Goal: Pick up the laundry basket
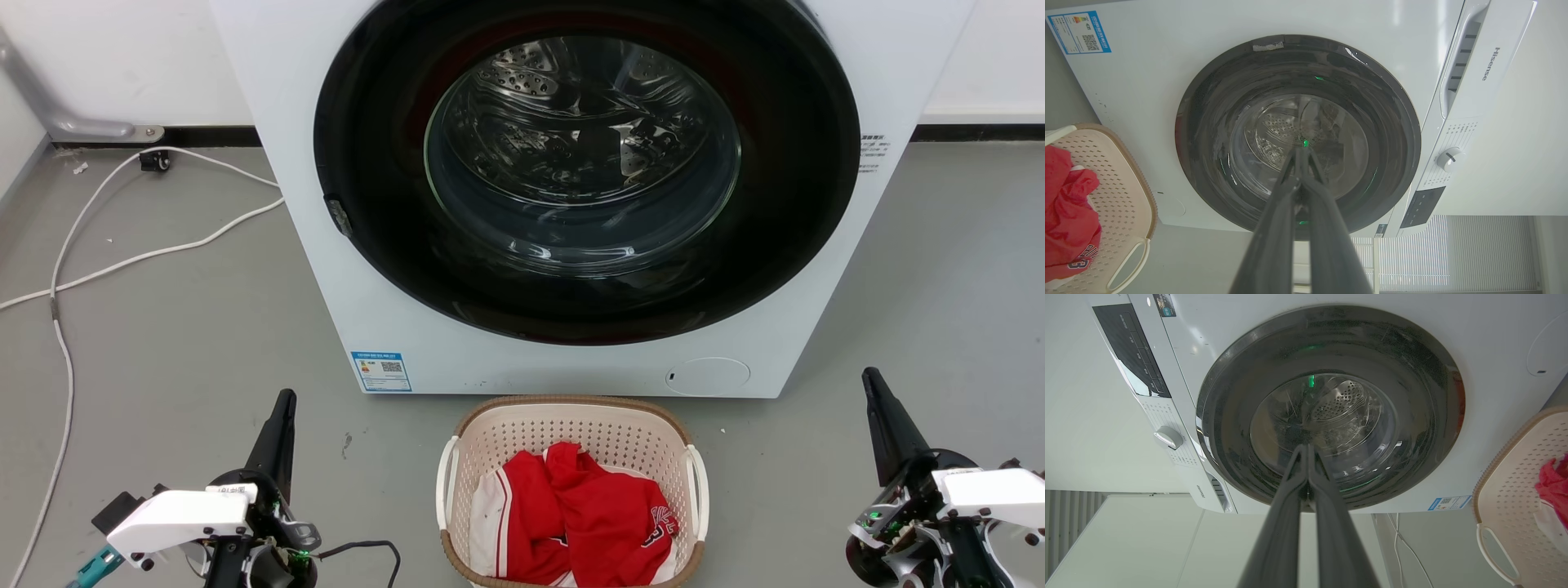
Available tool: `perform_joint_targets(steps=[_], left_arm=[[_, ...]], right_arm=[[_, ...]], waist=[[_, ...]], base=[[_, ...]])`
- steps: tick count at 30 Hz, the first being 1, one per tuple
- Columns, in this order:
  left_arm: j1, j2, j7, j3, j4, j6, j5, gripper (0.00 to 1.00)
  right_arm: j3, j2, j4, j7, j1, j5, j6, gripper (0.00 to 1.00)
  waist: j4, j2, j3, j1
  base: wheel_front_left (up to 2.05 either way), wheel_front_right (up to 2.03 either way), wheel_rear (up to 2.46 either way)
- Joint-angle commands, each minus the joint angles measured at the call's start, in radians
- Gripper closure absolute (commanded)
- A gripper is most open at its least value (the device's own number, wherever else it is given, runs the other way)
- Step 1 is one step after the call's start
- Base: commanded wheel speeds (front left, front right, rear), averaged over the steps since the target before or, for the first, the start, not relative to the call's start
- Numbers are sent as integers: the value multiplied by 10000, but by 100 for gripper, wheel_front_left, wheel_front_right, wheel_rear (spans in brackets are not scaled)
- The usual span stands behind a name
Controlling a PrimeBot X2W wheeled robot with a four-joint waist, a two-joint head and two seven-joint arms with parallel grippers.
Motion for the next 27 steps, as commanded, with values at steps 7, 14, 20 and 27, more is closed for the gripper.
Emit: perform_joint_targets(steps=[7,14,20,27], left_arm=[[-106,-23,57,37,16,-3,75,100],[-107,-31,70,47,16,-3,89,100],[-109,-39,62,57,16,-3,64,100],[12,-42,-190,-242,58,0,65,0]], right_arm=[[-28,37,16,25,-112,-43,2,100],[-37,46,15,38,-113,-50,4,100],[-48,53,16,46,-114,-64,2,100],[65,29,-8,-195,160,-98,2,0]], waist=[[0,-1,0,0],[0,-1,0,0],[0,-1,0,0],[-14,-1,3,0]], base=[[0,0,0],[0,0,0],[0,0,0],[0,0,0]])
